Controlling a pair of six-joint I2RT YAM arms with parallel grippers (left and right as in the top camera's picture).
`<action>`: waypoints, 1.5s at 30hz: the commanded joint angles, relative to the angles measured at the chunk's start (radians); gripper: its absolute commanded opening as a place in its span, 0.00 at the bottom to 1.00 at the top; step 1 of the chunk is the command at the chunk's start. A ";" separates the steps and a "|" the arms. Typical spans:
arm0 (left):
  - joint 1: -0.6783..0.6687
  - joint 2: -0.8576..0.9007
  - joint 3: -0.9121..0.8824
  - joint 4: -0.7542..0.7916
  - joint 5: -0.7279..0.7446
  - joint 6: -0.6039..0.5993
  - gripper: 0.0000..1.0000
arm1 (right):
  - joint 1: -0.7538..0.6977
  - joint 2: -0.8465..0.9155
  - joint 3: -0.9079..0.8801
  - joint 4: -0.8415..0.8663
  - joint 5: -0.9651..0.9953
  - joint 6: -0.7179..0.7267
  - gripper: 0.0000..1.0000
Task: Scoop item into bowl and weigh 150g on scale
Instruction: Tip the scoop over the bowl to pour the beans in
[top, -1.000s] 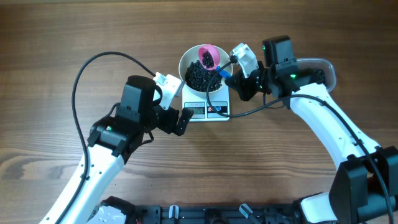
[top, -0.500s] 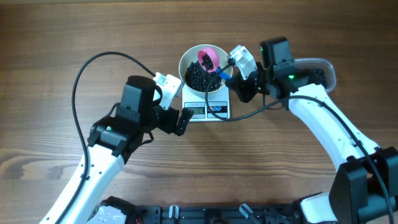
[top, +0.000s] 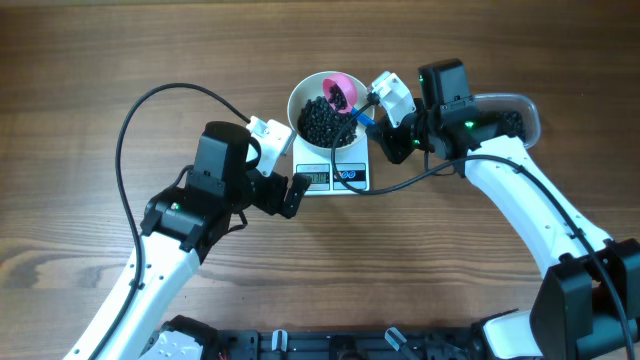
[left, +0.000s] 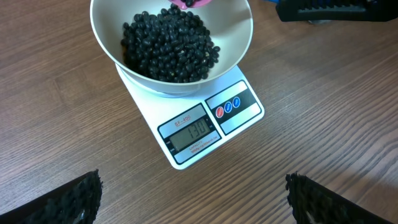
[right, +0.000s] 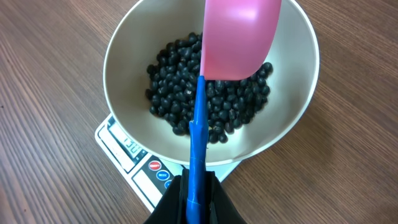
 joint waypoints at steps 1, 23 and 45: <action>-0.003 0.008 -0.005 0.000 0.009 0.011 1.00 | 0.019 -0.028 0.010 -0.006 0.008 -0.021 0.04; -0.003 0.008 -0.005 0.000 0.009 0.011 1.00 | 0.035 -0.028 0.010 -0.017 0.027 -0.072 0.04; -0.003 0.008 -0.005 0.000 0.009 0.011 1.00 | 0.037 -0.028 0.010 -0.014 0.084 -0.073 0.04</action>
